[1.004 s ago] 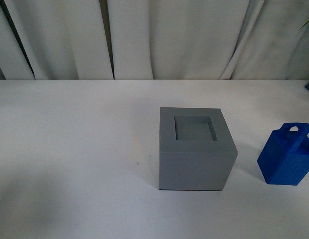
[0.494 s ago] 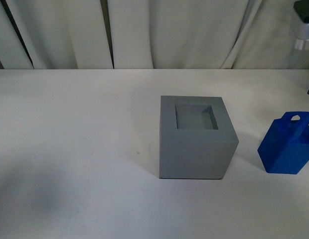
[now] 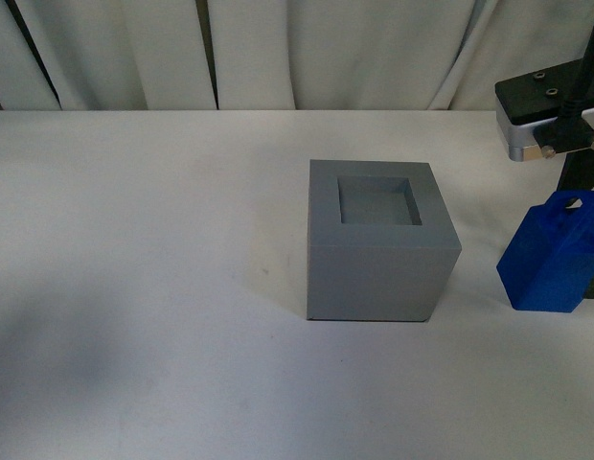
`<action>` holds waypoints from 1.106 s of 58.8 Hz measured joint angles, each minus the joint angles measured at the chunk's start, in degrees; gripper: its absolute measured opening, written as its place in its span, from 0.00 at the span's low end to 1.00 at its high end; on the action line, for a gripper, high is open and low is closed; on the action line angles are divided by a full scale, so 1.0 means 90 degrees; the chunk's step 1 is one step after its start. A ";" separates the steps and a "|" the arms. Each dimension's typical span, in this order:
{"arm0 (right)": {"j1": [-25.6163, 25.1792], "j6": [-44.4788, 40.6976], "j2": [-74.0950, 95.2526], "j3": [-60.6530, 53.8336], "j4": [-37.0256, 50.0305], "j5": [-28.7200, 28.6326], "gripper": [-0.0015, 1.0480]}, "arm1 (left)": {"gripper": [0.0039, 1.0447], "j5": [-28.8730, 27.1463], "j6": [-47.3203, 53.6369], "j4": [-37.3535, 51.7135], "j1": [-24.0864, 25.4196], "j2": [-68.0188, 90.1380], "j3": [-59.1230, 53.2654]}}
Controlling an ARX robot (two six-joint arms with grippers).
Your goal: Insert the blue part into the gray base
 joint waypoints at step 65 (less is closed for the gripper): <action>0.0131 0.0078 0.0372 0.0279 0.0236 -0.0141 0.45 | 0.94 0.0000 0.0000 0.0000 0.0000 0.0000 0.0000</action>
